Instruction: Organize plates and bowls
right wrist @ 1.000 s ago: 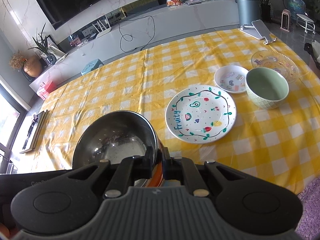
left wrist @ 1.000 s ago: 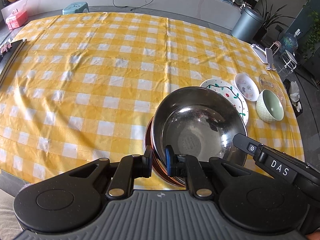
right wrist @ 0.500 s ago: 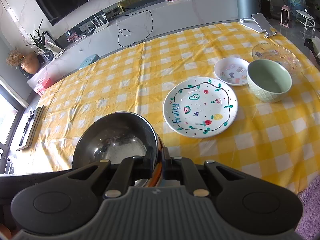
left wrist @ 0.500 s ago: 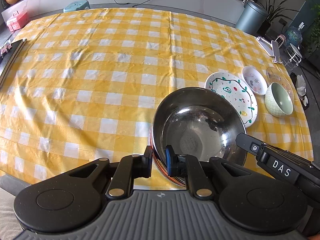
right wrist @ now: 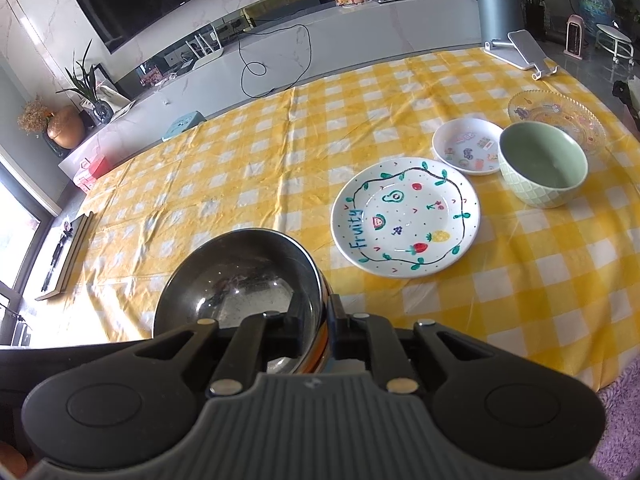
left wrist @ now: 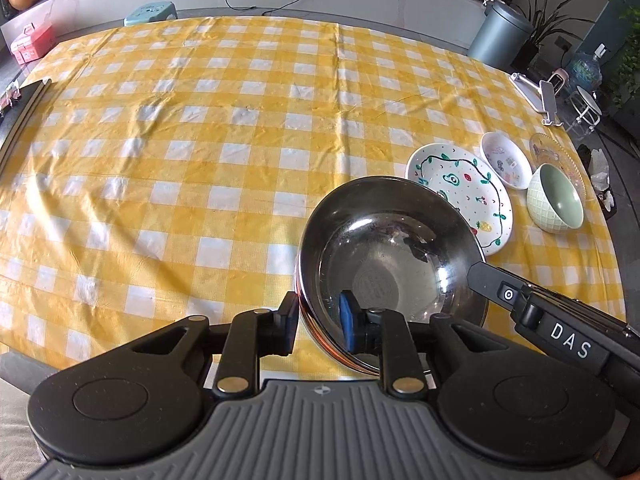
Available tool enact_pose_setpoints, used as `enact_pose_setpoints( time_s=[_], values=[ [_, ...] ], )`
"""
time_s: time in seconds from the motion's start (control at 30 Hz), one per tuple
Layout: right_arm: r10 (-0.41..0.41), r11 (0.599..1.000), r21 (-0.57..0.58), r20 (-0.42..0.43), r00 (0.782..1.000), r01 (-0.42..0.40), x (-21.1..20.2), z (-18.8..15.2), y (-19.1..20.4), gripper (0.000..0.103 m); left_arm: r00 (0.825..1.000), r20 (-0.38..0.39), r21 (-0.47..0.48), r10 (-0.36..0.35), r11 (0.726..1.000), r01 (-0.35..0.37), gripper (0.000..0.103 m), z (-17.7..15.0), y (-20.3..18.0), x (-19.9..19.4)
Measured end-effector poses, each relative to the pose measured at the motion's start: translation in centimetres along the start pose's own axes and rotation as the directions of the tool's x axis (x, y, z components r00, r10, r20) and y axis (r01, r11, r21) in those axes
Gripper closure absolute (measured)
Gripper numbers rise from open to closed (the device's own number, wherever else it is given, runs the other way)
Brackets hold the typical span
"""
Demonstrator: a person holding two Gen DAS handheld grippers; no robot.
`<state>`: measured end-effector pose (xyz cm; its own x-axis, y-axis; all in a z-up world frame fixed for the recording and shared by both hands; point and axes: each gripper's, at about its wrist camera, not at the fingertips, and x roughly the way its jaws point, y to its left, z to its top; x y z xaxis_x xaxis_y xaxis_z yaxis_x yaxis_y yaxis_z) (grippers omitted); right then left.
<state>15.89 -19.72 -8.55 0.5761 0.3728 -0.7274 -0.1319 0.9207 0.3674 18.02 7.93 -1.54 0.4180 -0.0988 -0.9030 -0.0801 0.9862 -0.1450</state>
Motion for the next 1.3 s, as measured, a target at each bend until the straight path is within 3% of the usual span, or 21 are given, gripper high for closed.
enact_pose_setpoints(
  time_s=[0.07,0.13,0.2,0.3,0.57,0.7,0.8,1.17,1.3],
  values=[
    [0.019,1.0,0.003,0.015,1.0,-0.019,-0.5,0.1,-0.1,0.074,1.0,0.017,0.011,0.008,1.0,-0.008,0.07,0.1,-0.1,-0.5],
    [0.025,1.0,-0.002,0.034,0.999,-0.024,-1.2,0.2,0.0,0.074,0.998,0.056,0.032,0.017,0.999,-0.019,0.057,0.1,-0.4,-1.4],
    [0.028,1.0,-0.004,0.058,0.998,-0.027,-2.0,0.4,0.0,0.074,0.994,0.109,0.059,0.033,0.997,-0.04,0.05,0.2,-0.9,-2.3],
    [0.024,1.0,-0.011,0.103,0.994,-0.023,-3.4,0.6,-0.3,0.07,0.985,0.166,0.087,0.048,0.994,-0.063,0.049,0.4,-1.8,-3.6],
    [-0.046,0.999,-0.019,0.207,0.977,0.05,-6.0,1.3,-2.1,0.04,0.971,0.239,0.165,-0.027,0.986,-0.014,0.042,0.4,-6.1,-5.0],
    [-0.129,0.992,0.029,0.252,0.959,0.126,-6.9,1.6,-4.2,0.034,0.962,0.267,0.192,-0.052,0.981,-0.001,0.04,0.5,-8.3,-4.7],
    [-0.192,0.981,0.077,0.281,0.94,0.177,-7.4,1.8,-5.9,0.021,0.96,0.266,0.184,-0.083,0.982,0.034,0.036,0.8,-9.5,-4.1],
    [-0.323,0.931,0.272,0.293,0.9,0.245,-7.7,2.4,-13.3,0.021,0.961,0.245,0.204,-0.126,0.976,0.076,0.036,1.8,-14.2,-0.7],
    [-0.342,0.916,0.312,0.272,0.899,0.254,-7.1,2.7,-15.8,0.021,0.964,0.219,0.199,-0.148,0.974,0.104,0.036,2.1,-15.6,1.0]
  ],
)
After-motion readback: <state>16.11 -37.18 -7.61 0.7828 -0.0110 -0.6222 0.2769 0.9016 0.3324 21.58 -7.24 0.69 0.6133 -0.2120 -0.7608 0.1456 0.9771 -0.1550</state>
